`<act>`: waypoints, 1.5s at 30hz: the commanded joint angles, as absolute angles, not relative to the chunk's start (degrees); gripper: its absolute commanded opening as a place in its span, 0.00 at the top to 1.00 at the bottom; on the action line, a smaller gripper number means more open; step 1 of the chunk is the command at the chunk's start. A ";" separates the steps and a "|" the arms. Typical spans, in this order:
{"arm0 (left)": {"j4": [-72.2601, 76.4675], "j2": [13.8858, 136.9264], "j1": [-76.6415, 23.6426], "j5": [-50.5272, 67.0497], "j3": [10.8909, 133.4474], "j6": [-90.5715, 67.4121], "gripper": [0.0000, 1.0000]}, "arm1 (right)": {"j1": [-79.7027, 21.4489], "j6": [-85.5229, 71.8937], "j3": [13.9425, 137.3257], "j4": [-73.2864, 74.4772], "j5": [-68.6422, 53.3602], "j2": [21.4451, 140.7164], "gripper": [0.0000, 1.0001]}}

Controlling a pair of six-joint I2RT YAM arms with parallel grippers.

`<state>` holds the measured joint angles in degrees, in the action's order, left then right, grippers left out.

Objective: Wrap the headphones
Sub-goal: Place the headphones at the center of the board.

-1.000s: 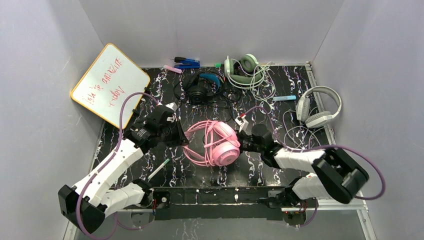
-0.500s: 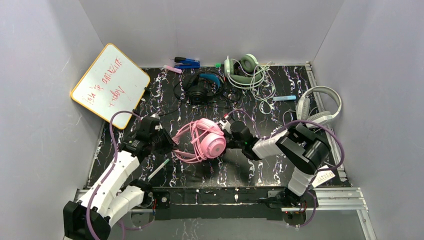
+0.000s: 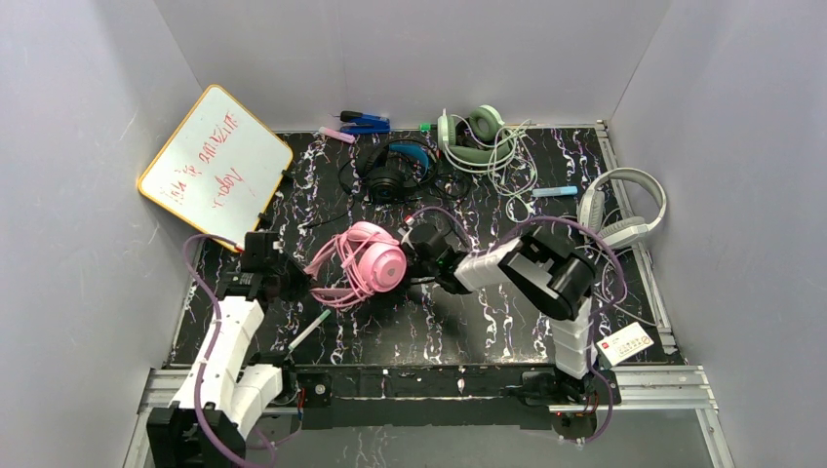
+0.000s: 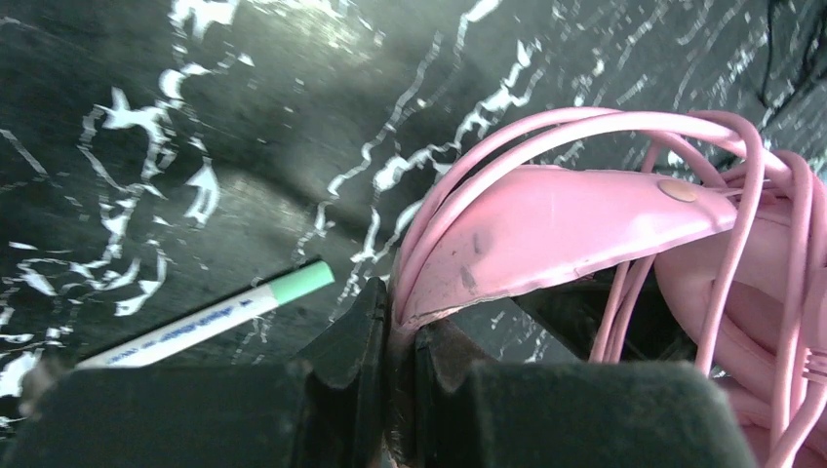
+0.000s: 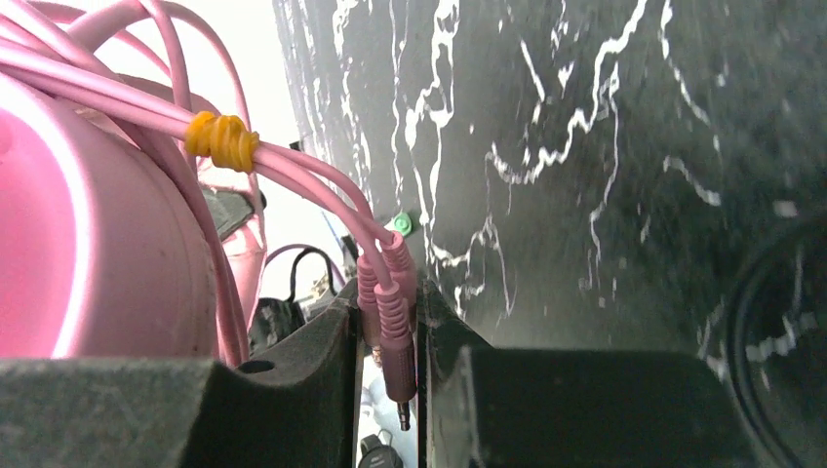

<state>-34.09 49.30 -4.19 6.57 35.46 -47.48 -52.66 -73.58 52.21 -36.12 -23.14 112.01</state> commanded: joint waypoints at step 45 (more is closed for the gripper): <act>-13.88 65.46 22.24 -6.58 32.85 -36.10 1.00 | -55.23 -81.85 67.16 -43.31 -35.93 128.61 0.51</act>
<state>-16.19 66.72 22.06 -3.05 31.51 -35.99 -55.35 -82.02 68.38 -49.41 -33.30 132.75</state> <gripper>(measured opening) 0.069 0.448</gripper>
